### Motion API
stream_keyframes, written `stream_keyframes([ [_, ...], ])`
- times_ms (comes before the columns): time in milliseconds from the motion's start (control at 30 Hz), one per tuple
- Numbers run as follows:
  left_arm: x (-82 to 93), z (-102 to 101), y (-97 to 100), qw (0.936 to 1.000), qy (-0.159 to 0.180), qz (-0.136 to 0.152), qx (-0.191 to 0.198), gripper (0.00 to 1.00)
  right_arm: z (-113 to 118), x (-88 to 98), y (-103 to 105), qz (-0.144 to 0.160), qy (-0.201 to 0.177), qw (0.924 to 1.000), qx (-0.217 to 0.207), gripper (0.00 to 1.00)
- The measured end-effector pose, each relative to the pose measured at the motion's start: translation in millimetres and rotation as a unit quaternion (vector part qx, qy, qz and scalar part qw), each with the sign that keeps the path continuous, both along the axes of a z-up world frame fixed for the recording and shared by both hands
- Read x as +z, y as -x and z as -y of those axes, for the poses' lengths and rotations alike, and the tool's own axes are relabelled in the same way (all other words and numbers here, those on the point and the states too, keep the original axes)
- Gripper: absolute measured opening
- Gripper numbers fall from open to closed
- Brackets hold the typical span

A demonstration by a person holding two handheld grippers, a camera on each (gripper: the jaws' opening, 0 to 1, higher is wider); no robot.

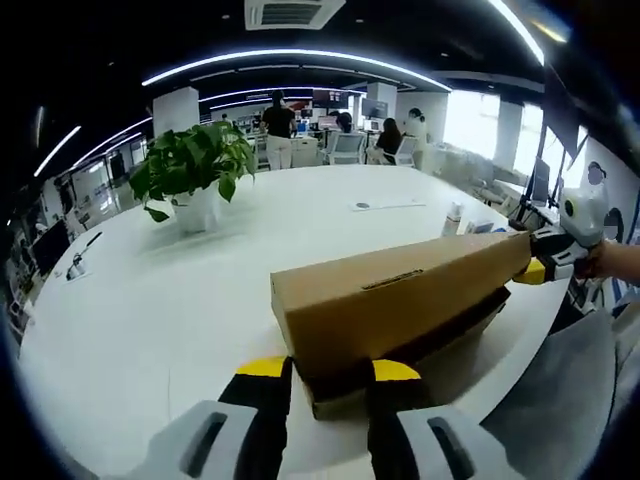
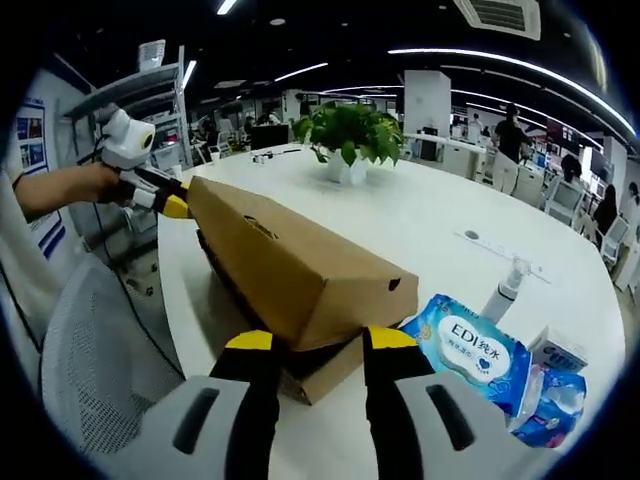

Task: Operate the shoe box by opening the lid, removing the specified soft item, and placing it in the target area until the item is outside and the box remains undamaged.

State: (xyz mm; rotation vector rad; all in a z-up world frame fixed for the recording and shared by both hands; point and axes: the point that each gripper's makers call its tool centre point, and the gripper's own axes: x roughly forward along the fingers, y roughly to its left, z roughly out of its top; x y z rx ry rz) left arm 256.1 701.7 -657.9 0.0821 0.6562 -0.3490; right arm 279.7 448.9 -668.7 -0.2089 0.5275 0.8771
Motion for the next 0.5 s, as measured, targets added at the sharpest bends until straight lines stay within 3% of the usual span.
stream_keyframes([
  [500,-22.6,3,6.8,0.9994,-0.008,-0.029,-0.017,0.34,-6,-16.0,10,-0.025,0.002,0.9995,0.018,0.4],
])
